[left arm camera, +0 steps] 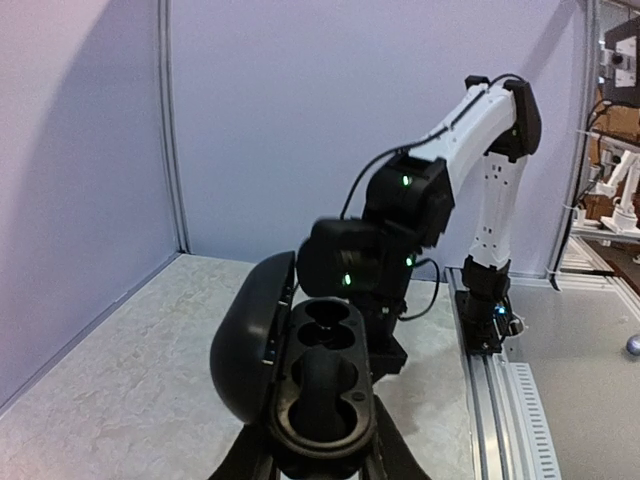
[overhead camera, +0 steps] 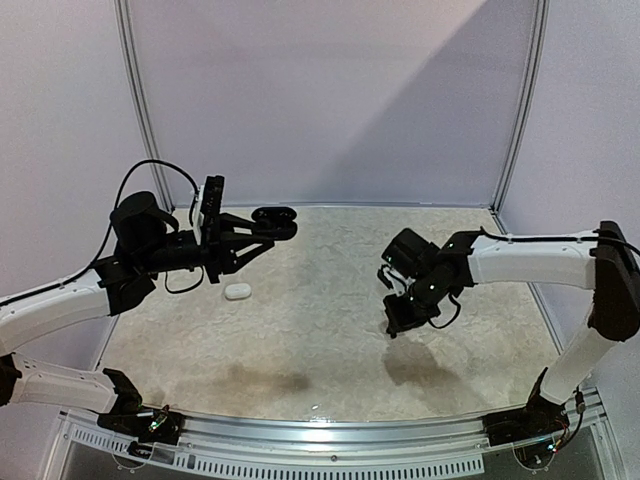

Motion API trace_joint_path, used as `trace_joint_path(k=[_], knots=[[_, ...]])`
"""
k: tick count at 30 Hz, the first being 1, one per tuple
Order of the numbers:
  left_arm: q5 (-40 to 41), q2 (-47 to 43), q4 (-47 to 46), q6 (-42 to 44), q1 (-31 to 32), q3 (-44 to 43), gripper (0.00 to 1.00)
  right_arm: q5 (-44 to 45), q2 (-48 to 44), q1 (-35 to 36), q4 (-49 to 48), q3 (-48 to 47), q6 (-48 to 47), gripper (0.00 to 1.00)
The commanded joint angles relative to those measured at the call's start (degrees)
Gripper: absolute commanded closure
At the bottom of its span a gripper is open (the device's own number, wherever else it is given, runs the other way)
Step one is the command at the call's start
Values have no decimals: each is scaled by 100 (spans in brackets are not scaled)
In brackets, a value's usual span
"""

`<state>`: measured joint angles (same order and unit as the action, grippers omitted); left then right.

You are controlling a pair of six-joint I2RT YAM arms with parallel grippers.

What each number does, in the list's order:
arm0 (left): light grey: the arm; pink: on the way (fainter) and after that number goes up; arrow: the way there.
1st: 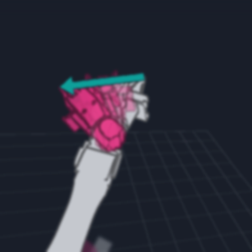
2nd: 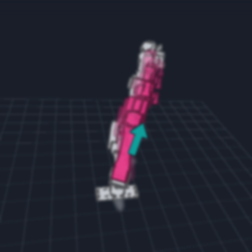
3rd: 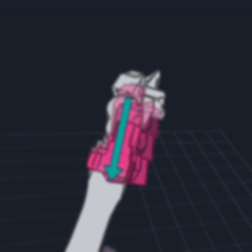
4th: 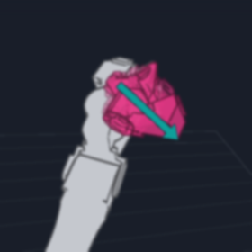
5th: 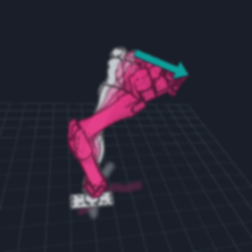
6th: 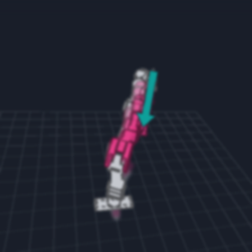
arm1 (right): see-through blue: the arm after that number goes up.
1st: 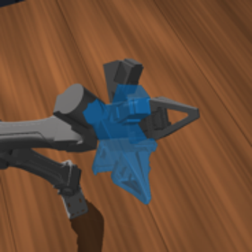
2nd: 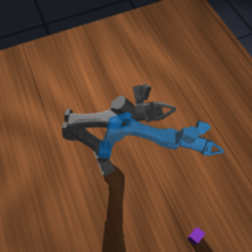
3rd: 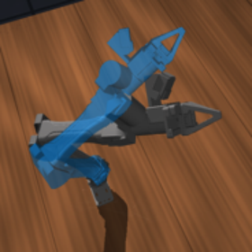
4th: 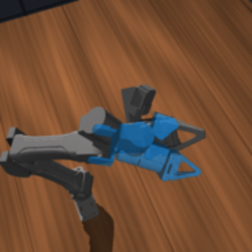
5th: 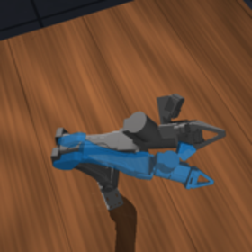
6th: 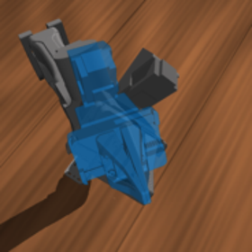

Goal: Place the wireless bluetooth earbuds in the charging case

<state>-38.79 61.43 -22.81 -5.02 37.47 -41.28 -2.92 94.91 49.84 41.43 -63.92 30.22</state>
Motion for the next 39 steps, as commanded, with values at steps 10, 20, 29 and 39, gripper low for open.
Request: trace_joint_path(k=[10, 20, 29, 39], knots=[[-1824, 314, 433, 1188, 32, -345, 100, 141, -1698, 1495, -167, -2714, -3644, 100], [-1990, 347, 1010, 1727, 58, -487, 100, 549, 448, 2306, 1452, -5664, -4978, 100], [-1902, 246, 1087, 1775, 67, -413, 100, 598, 783, 2323, 1817, -5957, -5166, 100], [-1902, 231, 1027, 1820, 67, -380, 100, 928, 783, 2324, 2004, -5818, -5161, 100]])
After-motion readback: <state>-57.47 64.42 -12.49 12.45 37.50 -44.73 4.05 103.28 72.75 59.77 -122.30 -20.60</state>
